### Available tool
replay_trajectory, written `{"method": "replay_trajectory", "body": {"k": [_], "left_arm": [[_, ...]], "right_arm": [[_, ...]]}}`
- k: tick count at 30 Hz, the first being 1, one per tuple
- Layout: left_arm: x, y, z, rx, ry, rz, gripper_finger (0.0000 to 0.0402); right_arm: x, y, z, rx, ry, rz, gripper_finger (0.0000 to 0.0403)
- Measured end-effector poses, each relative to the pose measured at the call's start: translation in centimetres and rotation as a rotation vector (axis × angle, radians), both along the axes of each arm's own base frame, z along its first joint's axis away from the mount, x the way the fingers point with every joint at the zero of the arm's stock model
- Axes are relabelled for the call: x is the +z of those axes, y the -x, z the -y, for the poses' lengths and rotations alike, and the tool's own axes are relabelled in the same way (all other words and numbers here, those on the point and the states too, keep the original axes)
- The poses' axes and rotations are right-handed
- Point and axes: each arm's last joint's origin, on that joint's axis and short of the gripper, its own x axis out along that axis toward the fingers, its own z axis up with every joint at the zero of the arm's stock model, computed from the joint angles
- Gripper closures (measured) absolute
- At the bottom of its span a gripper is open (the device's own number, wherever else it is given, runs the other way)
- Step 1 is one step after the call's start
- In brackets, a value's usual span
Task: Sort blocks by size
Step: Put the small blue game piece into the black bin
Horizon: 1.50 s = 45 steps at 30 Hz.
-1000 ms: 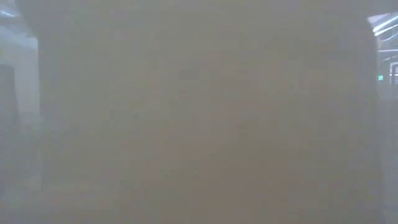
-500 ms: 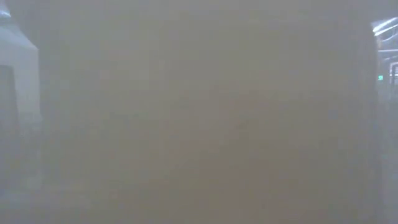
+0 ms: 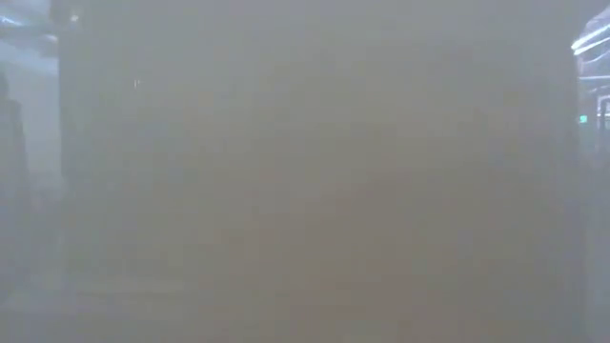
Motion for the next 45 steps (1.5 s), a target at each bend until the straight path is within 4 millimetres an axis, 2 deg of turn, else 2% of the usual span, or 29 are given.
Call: {"method": "replay_trajectory", "body": {"k": [8,14,20,25,29,36,45], "left_arm": [[-2.2,0.4,5.9,-0.013,0.122,-0.123,0.0163],[-4.6,0.1,10.4,0.037,0.335,-0.267,0.0179],[-6.6,0.4,14.3,0.06,0.537,-0.472,0.0183],[-7.6,0.5,15.8,0.098,0.687,-0.634,0.0183],[-8.1,-0.1,16.5,0.152,0.725,-0.628,0.0183],[-9.6,-1.6,17.9,0.136,0.769,-0.62,0.0183],[-14.1,-2.7,20.2,0.163,0.877,-0.997,0.0157]], "right_arm": [[-0.7,-1.3,-4.3,0.157,-0.028,-0.06,0.0187],[-1.3,-2.3,-7.0,0.258,-0.041,-0.083,0.0192],[-1.7,-2.7,-8.7,0.338,-0.036,-0.103,0.0193],[-2.0,-2.9,-9.5,0.34,-0.008,-0.117,0.0193],[-2.2,-3.1,-10.0,0.348,-0.001,-0.127,0.0193],[-2.5,-3.4,-10.8,0.376,-0.005,-0.135,0.0194],[-2.5,-3.3,-11.3,0.388,0.004,-0.133,0.0194]]}}
